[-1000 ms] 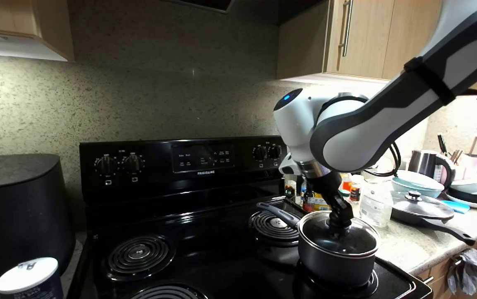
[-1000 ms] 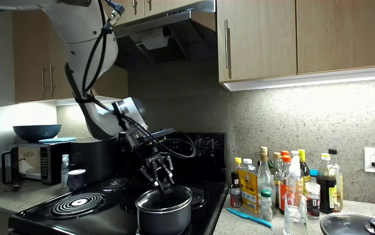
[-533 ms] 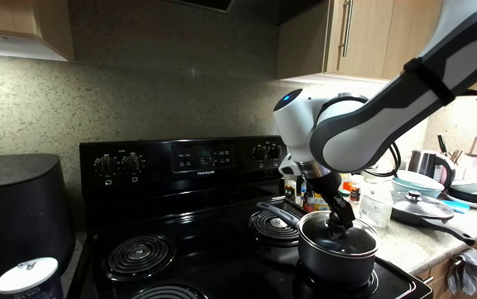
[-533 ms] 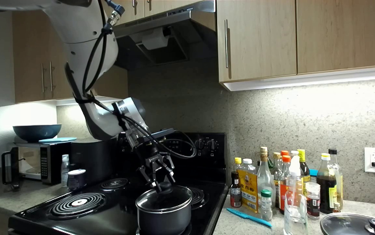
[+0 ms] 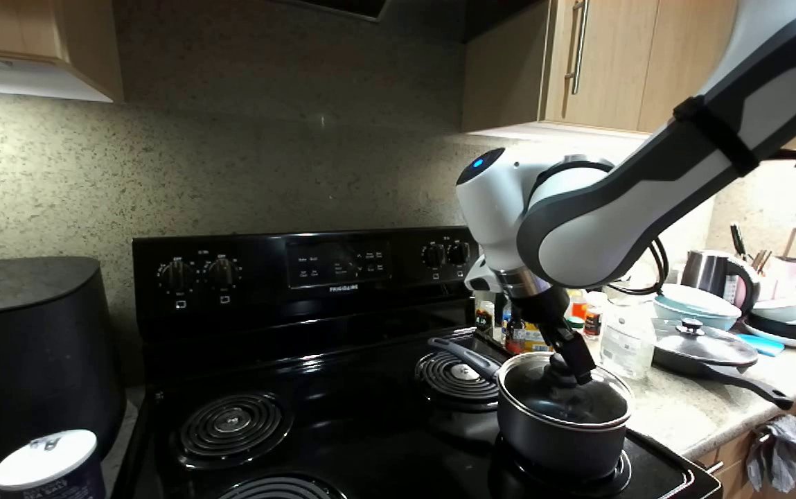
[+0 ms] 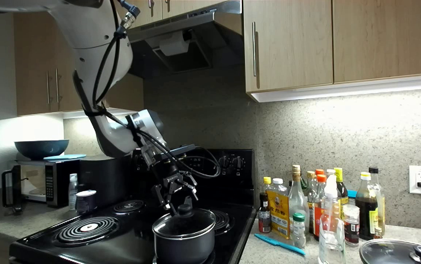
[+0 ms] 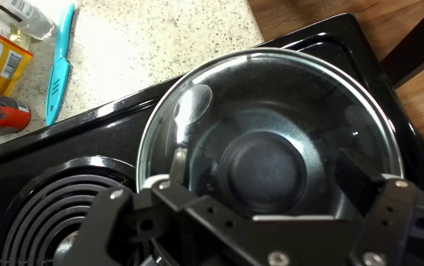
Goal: Put the lid on the pot
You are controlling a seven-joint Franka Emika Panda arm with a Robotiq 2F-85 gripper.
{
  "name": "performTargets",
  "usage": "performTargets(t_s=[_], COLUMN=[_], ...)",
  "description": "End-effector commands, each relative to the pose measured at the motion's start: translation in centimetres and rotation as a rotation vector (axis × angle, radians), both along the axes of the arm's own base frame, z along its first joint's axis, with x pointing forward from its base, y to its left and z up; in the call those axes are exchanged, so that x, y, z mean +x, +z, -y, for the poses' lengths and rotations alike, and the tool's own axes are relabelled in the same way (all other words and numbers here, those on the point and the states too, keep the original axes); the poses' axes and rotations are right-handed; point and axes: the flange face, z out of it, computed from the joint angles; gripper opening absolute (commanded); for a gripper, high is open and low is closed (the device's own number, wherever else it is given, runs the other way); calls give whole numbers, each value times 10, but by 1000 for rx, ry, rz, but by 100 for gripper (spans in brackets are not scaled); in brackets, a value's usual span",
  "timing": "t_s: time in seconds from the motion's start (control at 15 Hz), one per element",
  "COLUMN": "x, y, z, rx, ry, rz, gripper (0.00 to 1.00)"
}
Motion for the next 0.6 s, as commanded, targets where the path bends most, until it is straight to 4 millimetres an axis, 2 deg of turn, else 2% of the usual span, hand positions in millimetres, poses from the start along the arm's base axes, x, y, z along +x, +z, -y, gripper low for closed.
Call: performTargets(t_s=[0.0, 0.2, 0.53], x=[0, 0, -9], y=[1, 1, 25], z=[0, 0, -8], rx=[0, 0, 5], ry=[0, 0, 23], rz=[-1, -1, 99], gripper=[100, 100, 100])
